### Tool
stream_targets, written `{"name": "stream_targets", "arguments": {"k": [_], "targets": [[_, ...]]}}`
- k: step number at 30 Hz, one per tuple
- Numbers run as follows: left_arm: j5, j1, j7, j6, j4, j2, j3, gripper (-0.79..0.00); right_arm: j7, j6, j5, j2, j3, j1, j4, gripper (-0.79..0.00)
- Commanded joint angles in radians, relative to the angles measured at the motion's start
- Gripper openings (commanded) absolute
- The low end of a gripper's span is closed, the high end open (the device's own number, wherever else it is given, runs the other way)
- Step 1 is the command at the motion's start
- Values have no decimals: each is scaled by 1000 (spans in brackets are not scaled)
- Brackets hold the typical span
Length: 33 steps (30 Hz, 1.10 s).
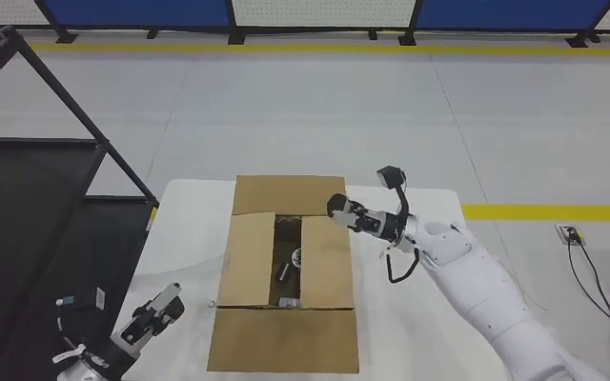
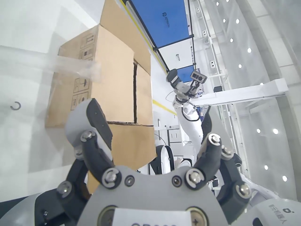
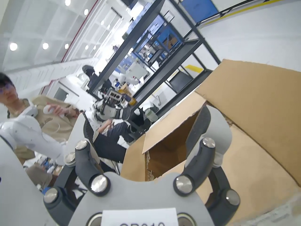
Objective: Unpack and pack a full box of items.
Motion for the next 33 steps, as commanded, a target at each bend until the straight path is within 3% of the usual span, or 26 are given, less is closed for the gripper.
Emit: {"name": "stream_targets", "arguments": {"k": [1,5,12,18,26,33], "targets": [[15,-27,-10,22,36,3,17,0,-51,34,-45,-8,-2,23,51,0],[37,-59,-86,19,111,12,30,0,-147,115,-131,-34,-20,76,159,0],[45,-64,-218,-44,191,26,33,0,-187,234,-181,-90,-63,147,331,0],[43,-63,-307,-81,212,35,58,0,-251,245,-215,-142,-92,161,422,0],[56,-59,-349,-103,216,44,96,0,-200,217,-160,-199,-90,158,501,0],[62,-62,-351,-105,212,49,131,0,-54,145,-52,-224,-52,158,540,0]]}}
